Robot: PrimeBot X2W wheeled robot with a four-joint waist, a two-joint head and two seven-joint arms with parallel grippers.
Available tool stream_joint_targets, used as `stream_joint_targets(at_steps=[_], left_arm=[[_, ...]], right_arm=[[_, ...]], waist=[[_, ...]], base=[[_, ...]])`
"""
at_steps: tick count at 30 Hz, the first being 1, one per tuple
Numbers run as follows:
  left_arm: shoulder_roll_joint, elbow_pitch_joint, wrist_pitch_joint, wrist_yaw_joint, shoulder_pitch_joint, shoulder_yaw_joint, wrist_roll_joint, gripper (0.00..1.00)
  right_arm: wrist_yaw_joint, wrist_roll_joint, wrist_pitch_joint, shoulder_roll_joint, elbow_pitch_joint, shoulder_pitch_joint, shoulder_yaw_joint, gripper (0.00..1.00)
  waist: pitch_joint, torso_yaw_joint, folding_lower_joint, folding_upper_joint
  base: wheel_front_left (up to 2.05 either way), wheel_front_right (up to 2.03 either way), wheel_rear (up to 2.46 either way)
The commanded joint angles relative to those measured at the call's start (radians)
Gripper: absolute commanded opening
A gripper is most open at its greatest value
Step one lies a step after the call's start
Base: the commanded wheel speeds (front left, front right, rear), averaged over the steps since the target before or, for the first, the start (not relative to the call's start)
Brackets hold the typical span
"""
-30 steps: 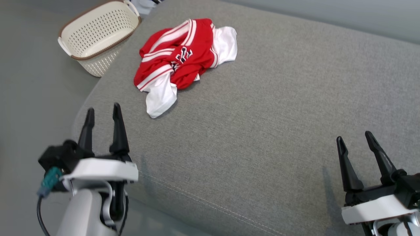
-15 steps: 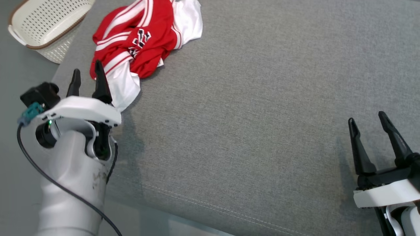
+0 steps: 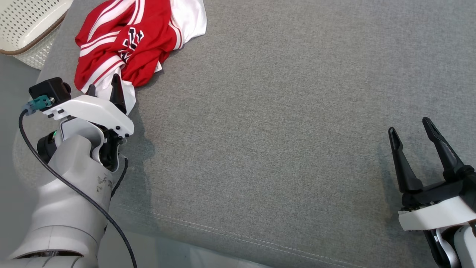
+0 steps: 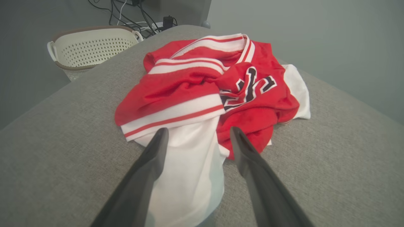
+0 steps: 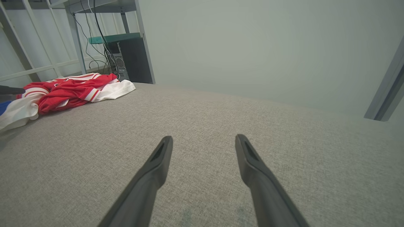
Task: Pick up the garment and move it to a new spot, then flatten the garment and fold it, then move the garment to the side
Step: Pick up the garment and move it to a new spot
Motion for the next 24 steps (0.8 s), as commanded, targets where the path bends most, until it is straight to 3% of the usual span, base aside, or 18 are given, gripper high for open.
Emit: stream_joint_targets(at_steps=[1, 22, 23, 24], left_arm=[[0.054, -0.006, 0.002, -0.004, -0.032, 0.014, 0.002, 1.00], [0.080, 0.039, 0.005, 0.046, -0.099, 0.002, -0.013, 1.00], [0.082, 0.039, 0.000, 0.053, -0.098, 0.002, -0.014, 0.42], [0.085, 0.040, -0.008, 0.057, -0.098, 0.001, -0.012, 0.00]], right_arm=[[0.000, 0.010, -0.006, -0.019, -0.022, -0.012, 0.027, 1.00], [0.000, 0.046, -0.006, -0.052, -0.028, -0.059, 0.051, 1.00], [0.000, 0.046, -0.006, -0.051, -0.027, -0.061, 0.052, 1.00], [0.000, 0.047, -0.006, -0.050, -0.026, -0.063, 0.053, 1.00]], waist=[[0.006, -0.011, 0.0000, 0.0000], [0.122, -0.080, 0.0000, 0.0000], [0.123, -0.082, 0.0000, 0.0000], [0.124, -0.084, 0.0000, 0.0000]], base=[[0.00, 0.00, 0.00], [0.00, 0.00, 0.00], [0.00, 0.00, 0.00], [0.00, 0.00, 0.00]])
